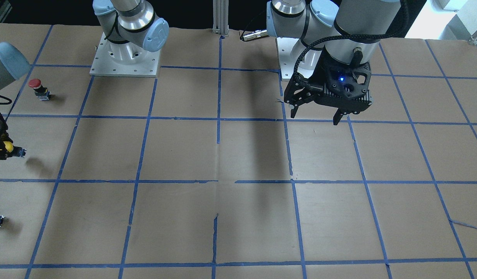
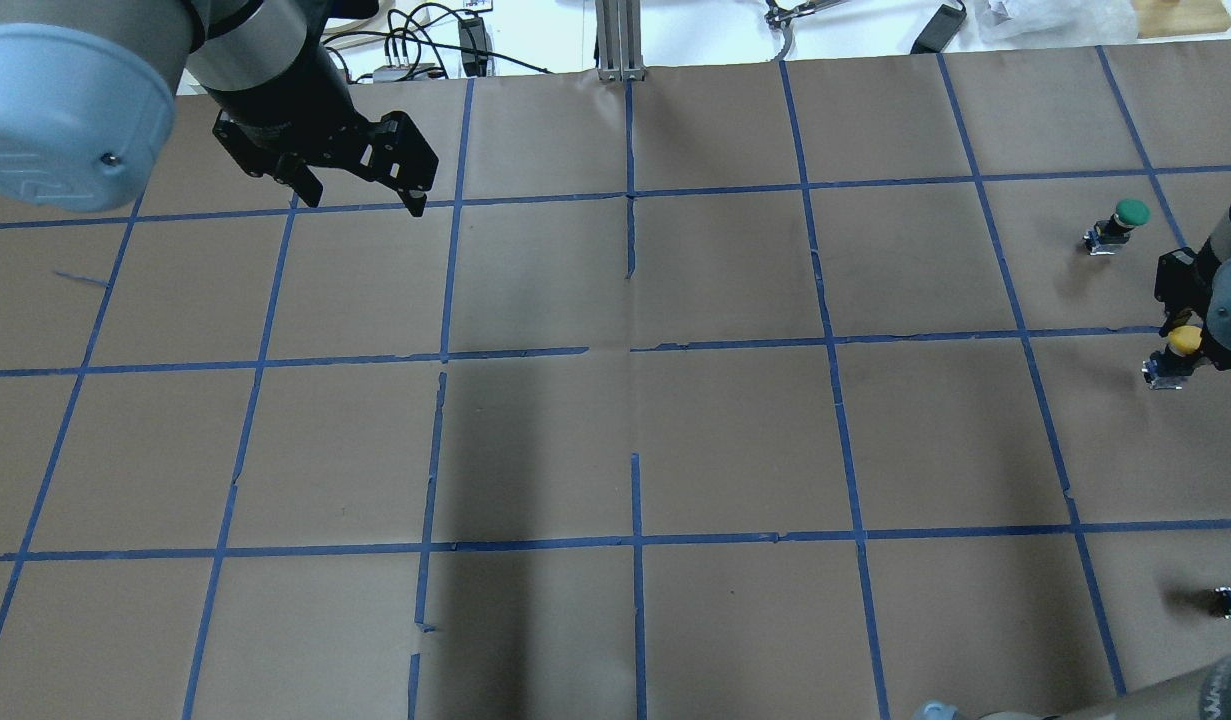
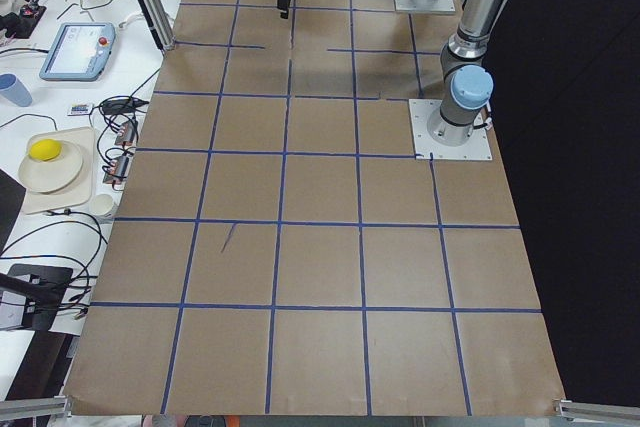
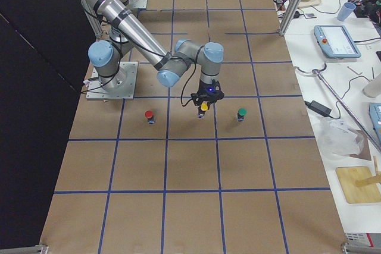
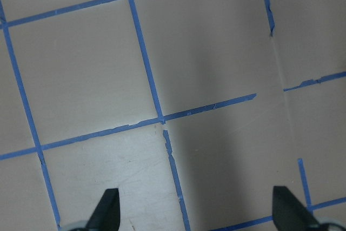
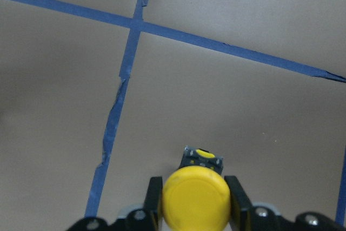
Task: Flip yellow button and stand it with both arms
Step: 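Lower the yellow button upright onto the table with the right gripper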
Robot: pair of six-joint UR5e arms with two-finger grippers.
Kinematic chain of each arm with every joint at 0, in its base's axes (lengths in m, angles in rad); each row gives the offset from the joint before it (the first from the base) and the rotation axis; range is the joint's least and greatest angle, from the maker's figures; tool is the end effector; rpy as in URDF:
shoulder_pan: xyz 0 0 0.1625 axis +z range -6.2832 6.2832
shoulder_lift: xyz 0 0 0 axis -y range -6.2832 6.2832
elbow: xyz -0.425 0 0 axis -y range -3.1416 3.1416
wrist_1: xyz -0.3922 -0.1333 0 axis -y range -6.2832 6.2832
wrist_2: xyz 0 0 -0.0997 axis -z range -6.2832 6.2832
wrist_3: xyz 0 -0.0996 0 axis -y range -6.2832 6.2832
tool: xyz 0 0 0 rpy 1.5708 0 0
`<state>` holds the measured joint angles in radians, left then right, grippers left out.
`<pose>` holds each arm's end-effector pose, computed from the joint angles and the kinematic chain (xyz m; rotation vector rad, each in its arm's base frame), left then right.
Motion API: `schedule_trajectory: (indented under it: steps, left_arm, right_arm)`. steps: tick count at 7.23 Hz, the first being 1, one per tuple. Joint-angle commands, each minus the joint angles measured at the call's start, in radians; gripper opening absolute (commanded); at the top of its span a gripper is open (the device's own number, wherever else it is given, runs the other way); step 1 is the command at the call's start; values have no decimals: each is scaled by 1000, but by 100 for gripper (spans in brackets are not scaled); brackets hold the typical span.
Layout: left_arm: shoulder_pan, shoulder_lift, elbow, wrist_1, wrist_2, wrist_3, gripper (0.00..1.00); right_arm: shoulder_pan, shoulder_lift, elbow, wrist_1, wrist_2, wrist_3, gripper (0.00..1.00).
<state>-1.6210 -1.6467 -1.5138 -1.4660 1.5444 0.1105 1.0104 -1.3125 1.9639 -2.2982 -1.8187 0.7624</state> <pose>-0.1625 -0.5247 0.4882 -0.2518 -3.1047 0.1350 -0.1880 -0.5044 0.2469 -1.7915 -2.2793 0.1461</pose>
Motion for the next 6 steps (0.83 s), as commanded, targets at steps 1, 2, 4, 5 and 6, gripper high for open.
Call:
schedule_trajectory:
  steps: [1,2,4,5,6]
  left_arm:
    - [1,-5,1,1,0,-17,100]
    - [13,-5,1,1,0,-15,100]
    - [24,-1,0,-8,0,-17,100]
    - [26,-1,1,-5,2,-15,100]
    - [27,-1,0,-5,0,-15,100]
  right_arm:
    - [-1,2,13,-21,4,-3,4]
    - [-1,-1,15,-23,5,-3,5]
    - [-1,-1,30,-26,7,-3,7]
    - [-1,1,30,-26,6,-3,9]
    - [-1,4,30,-26,6,-3,10]
